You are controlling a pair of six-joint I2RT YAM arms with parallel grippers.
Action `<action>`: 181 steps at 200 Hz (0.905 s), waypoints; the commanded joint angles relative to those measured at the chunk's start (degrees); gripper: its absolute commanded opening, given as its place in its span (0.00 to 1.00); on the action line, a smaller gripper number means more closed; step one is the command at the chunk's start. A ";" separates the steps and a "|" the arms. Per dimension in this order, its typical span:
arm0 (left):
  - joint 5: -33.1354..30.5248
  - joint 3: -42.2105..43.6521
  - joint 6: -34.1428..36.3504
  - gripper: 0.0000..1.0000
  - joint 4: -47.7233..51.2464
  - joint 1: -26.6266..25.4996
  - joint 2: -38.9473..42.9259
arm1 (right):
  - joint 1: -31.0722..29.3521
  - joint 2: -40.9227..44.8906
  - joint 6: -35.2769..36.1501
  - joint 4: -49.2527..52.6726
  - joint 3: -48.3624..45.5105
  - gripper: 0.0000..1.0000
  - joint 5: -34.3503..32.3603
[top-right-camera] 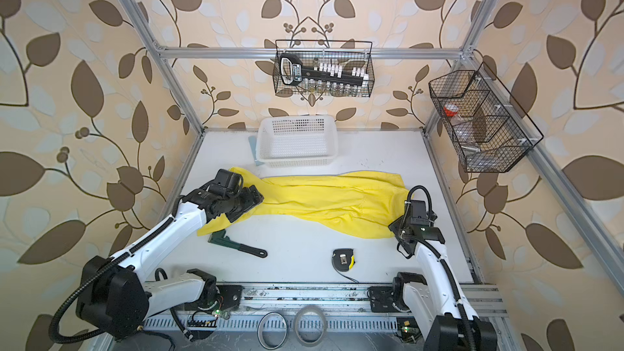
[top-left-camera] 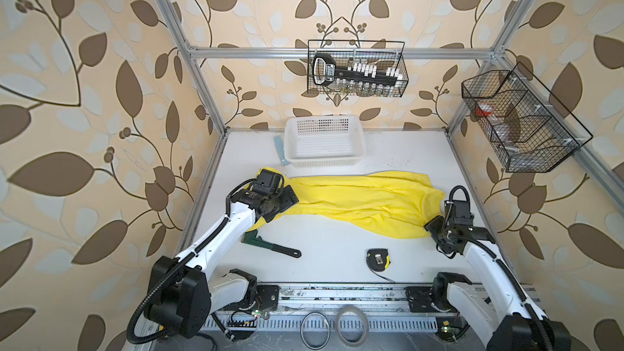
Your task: Fold and stack the trousers
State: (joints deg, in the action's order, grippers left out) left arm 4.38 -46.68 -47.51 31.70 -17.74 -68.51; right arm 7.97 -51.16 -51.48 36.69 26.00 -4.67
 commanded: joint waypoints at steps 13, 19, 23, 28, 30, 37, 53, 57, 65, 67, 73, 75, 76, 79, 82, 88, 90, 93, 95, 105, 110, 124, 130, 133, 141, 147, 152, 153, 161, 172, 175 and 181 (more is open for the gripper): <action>-4.46 0.84 -8.55 0.88 -4.03 -1.48 -3.05 | 0.29 -2.63 -1.75 -5.57 -2.14 0.37 -0.67; -5.07 0.80 -8.72 0.87 -4.16 -1.66 -3.39 | 0.29 -2.52 -1.37 -5.53 -2.01 0.32 -1.53; -5.56 0.79 -8.76 0.87 -4.15 -1.69 -3.51 | 0.37 -2.36 -1.08 -5.47 -1.85 0.28 -2.05; -6.17 0.83 -8.55 0.86 -4.28 -1.84 -3.56 | 0.47 -1.97 -0.67 -5.48 -1.67 0.23 -2.42; -6.39 0.89 -8.34 0.85 -4.37 -1.90 -3.60 | 0.63 -1.90 -0.40 -5.53 -1.59 0.21 -2.49; -7.92 0.91 -7.81 0.84 -3.97 -2.04 -3.85 | 1.09 -1.19 0.23 -5.68 -1.44 0.14 -2.76; -10.58 0.88 -7.00 0.81 -2.47 -2.06 -5.05 | 2.36 0.52 1.69 -5.33 -0.60 0.03 -2.96; -11.02 0.97 -6.82 0.80 -2.15 -2.04 -5.36 | 2.56 0.95 1.99 -5.10 -0.32 0.02 -3.10; -11.50 1.39 -6.43 0.78 -2.19 -2.04 -5.81 | 2.72 1.66 2.66 -4.52 0.50 0.02 -3.68; -11.50 1.67 -6.32 0.78 -2.35 -2.04 -5.90 | 2.75 1.82 2.89 -4.39 0.71 0.02 -3.86; -11.69 1.99 -5.92 0.75 -2.76 -2.04 -6.01 | 2.76 2.19 3.42 -3.97 1.40 0.02 -4.47; -11.90 2.08 -5.75 0.75 -2.82 -2.04 -6.11 | 2.76 2.31 3.52 -3.79 1.53 0.02 -4.63; -12.01 2.10 -5.71 0.74 -2.89 -2.04 -6.15 | 2.76 2.34 3.60 -3.67 1.65 0.02 -4.68; -12.21 2.14 -5.37 0.73 -3.09 -2.04 -6.31 | 2.76 2.48 3.73 -3.56 1.93 0.02 -4.83; -12.28 2.19 -5.01 0.72 -3.24 -2.05 -6.55 | 2.76 2.66 3.91 -3.48 2.15 0.01 -4.90; -12.16 1.92 -4.63 0.70 -3.50 -2.04 -7.17 | 2.76 2.73 4.11 -3.28 2.43 0.01 -4.85; -12.13 1.76 -4.62 0.70 -3.54 -2.04 -7.45 | 2.76 2.73 4.18 -3.26 2.51 0.01 -4.74; -12.19 1.48 -3.58 0.69 -3.44 -2.04 -7.85 | 2.76 2.73 4.32 -3.29 2.62 0.01 -4.60; -12.29 1.19 -3.10 0.69 -3.35 -2.08 -8.21 | 2.76 2.75 4.36 -3.24 2.65 0.01 -4.53; -12.08 0.16 -1.94 0.65 -2.97 -2.10 -9.67 | 2.76 2.79 4.34 -3.22 2.84 0.01 -4.02; -11.57 -0.07 -1.62 0.64 -3.30 -2.09 -10.33 | 2.76 2.74 4.31 -3.36 2.79 0.01 -3.87; -10.80 -0.41 -0.92 0.59 -4.39 -2.21 -11.88 | 2.76 2.68 4.31 -3.81 2.36 0.00 -3.33; -10.84 -0.54 -0.67 0.59 -4.40 -2.21 -12.63 | 2.76 2.51 4.29 -3.86 2.32 0.00 -3.33; -10.94 -0.67 -0.56 0.59 -4.34 -2.21 -13.02 | 2.76 2.45 4.33 -3.98 2.24 0.00 -3.29; -11.12 -0.86 -0.06 0.58 -4.26 -2.21 -13.49 | 2.76 2.46 4.33 -4.06 2.21 0.00 -3.18; -11.19 -0.98 0.48 0.54 -4.31 -2.21 -15.70 | 2.76 2.38 4.36 -4.07 2.19 0.00 -3.16; -11.41 -1.11 0.72 0.49 -4.22 -2.21 -16.22 | 2.76 2.43 4.46 -4.07 2.15 0.00 -3.15; -11.46 -1.17 0.82 0.48 -4.17 -2.21 -16.31 | 2.76 2.41 4.46 -4.08 2.18 0.00 -3.15; -11.83 -1.75 1.34 0.39 -3.34 -2.21 -16.83 | 2.76 2.56 4.62 -4.15 2.13 0.00 -3.28; -12.82 -2.67 1.96 0.25 -2.04 -2.21 -16.47 | 2.84 2.78 4.78 -4.05 2.39 0.00 -3.45; -13.02 -2.86 2.12 0.23 -1.72 -2.21 -16.17 | 2.84 2.81 4.80 -4.00 2.43 0.00 -3.58; -13.78 -3.31 2.40 0.16 -0.90 -2.21 -15.52 | 2.84 2.85 4.82 -4.12 2.68 0.00 -3.67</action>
State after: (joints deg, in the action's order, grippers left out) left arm -5.63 -46.54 -47.33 28.08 -19.55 -85.47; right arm 10.41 -48.82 -47.07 32.32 27.33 -6.68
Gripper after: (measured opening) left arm 0.249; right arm 0.049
